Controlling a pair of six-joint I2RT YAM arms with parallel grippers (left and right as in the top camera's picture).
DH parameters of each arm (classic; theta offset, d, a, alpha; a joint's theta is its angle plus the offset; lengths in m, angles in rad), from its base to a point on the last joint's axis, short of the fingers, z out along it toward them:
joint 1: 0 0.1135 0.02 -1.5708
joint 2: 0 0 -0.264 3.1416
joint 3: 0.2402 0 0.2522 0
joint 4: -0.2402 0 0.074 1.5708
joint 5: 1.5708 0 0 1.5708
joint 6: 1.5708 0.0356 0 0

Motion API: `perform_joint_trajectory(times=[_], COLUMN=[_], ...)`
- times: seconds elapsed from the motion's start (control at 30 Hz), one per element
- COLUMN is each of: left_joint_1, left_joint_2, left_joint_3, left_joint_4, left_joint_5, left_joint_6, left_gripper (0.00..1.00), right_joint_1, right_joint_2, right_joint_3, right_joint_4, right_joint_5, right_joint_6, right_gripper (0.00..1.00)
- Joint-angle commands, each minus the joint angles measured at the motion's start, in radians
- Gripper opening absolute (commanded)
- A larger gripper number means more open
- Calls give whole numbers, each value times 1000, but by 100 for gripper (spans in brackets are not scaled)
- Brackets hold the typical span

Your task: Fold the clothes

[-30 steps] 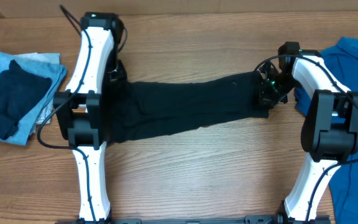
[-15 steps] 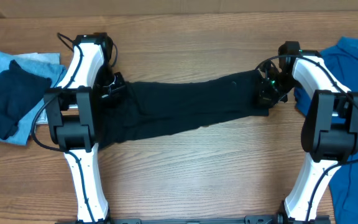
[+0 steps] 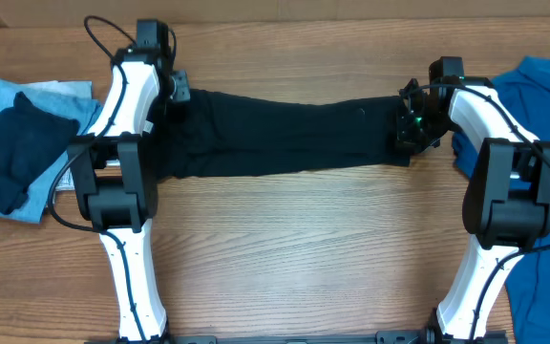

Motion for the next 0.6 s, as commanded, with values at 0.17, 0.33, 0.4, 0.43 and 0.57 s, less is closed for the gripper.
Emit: perform_joint_trajectory(times=[0.17,0.33,0.4,0.43,0.57], left_joint_1=[-71,-170,-175,-175,-178], left_joint_2=[3,3,3,3,3], left_joint_3=[375,172,121,107,96], left_joint_4=[-599,-544,-518,-509,-492], left_joint_5=[167,122,77,75,77], left_joint_6=[-50,-99,-167,-175,-175], left_gripper=[17,64,65,64,4], right_joint_1=[-9,-8,-8,-8,-8], right_joint_2=[31,31,31,31,31], right_joint_3=[-23,-23,-23,-23,-23], right_joint_4=[11,-2,-5,-5,-4], right_joint_5=[56,57,57,57,60], right_joint_6=[23,23,23,23,23], right_gripper=[19,20,20,20,20])
